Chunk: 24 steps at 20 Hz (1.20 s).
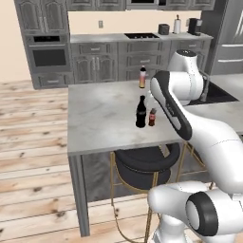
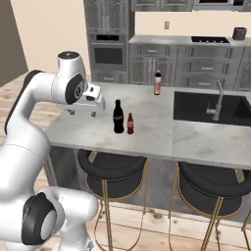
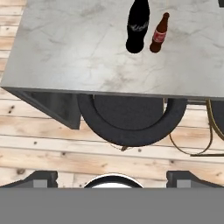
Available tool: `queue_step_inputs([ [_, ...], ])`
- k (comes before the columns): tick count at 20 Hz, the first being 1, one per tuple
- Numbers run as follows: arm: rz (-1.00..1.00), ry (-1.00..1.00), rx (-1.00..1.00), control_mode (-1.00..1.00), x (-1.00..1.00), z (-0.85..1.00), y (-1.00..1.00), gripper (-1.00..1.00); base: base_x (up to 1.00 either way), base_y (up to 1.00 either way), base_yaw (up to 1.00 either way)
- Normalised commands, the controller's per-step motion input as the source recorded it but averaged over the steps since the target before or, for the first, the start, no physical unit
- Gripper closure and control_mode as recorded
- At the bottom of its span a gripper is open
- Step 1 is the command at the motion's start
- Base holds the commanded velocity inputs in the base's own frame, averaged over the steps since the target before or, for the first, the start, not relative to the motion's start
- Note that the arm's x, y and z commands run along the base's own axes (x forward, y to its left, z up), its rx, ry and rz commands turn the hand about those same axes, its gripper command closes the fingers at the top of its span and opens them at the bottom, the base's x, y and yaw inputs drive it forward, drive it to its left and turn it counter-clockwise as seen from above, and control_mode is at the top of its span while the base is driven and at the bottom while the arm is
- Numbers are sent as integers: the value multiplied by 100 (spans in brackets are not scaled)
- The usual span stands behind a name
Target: Place the large bottle from the dining counter next to the other large bottle outside the sink, and place the small bottle from the dining counter next to the other small bottle inside the sink.
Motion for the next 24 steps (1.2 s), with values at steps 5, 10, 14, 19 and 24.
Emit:
queue_step_inputs([
  [5,0,0,0,100,0,0,0,-100,34,0,0],
  [10,0,0,0,100,0,0,0,-100,33,0,0],
  [14,0,0,0,100,0,0,0,-100,35,0,0],
  [19,0,0,0,100,0,0,0,-100,31,0,0],
  [24,0,0,0,100,0,0,0,-100,17,0,0],
])
